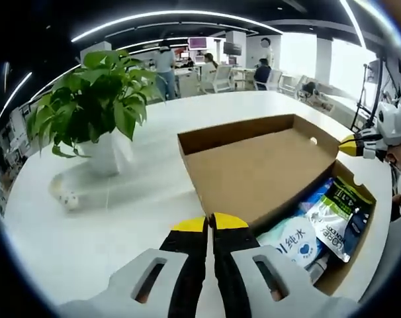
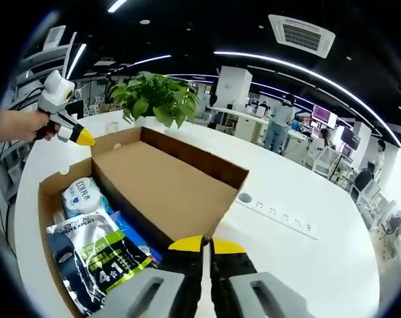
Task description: Operate the shoe box by opening the lid, removing the specified soft item, and placing it in the target area until the item is outside and the box remains undamaged.
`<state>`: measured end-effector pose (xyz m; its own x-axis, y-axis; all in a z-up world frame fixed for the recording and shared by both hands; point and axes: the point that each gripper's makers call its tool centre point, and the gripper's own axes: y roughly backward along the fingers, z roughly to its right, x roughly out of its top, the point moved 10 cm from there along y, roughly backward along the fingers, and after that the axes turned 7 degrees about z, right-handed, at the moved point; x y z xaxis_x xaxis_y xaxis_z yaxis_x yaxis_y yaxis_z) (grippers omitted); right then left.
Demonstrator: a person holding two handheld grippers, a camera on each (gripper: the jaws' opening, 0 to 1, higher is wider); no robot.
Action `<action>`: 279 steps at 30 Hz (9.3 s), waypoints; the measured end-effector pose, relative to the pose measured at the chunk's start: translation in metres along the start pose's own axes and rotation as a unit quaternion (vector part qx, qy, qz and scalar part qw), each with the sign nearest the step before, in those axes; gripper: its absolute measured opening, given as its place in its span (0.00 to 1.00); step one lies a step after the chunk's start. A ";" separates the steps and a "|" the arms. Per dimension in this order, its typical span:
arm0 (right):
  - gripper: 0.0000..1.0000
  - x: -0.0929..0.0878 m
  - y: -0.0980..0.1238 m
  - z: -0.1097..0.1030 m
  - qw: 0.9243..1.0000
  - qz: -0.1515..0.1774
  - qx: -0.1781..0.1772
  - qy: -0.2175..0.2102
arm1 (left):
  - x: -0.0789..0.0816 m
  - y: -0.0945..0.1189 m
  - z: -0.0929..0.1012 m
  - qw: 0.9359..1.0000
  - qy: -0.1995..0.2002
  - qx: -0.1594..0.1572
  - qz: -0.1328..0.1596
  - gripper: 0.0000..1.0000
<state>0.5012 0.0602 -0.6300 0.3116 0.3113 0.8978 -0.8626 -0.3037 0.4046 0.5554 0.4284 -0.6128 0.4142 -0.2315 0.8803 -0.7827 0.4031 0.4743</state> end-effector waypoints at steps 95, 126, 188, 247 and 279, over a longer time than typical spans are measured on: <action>0.48 0.000 0.064 -0.025 0.991 0.025 0.130 0.028 | -0.020 0.049 0.105 0.992 -0.048 -0.114 -0.038 0.25; 0.50 -0.008 0.085 -0.046 0.983 0.043 0.168 0.058 | -0.050 0.028 0.143 0.961 0.095 -0.194 -0.172 0.27; 0.43 -0.011 0.074 -0.073 0.962 0.024 0.239 0.127 | -0.041 0.024 0.123 0.954 0.155 -0.180 -0.182 0.10; 0.42 -0.021 0.055 -0.072 0.958 0.009 0.252 0.138 | -0.043 0.006 0.123 0.874 0.363 -0.211 -0.242 0.00; 0.00 -0.003 0.067 -0.072 0.941 0.045 0.257 0.217 | -0.014 0.029 0.132 0.889 0.340 -0.226 -0.206 0.00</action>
<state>0.4137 0.1035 -0.6183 -0.0420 0.5688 0.8214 -0.5361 -0.7066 0.4619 0.4655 0.3269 -0.6132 0.9279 0.0845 0.3630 -0.2964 0.7579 0.5811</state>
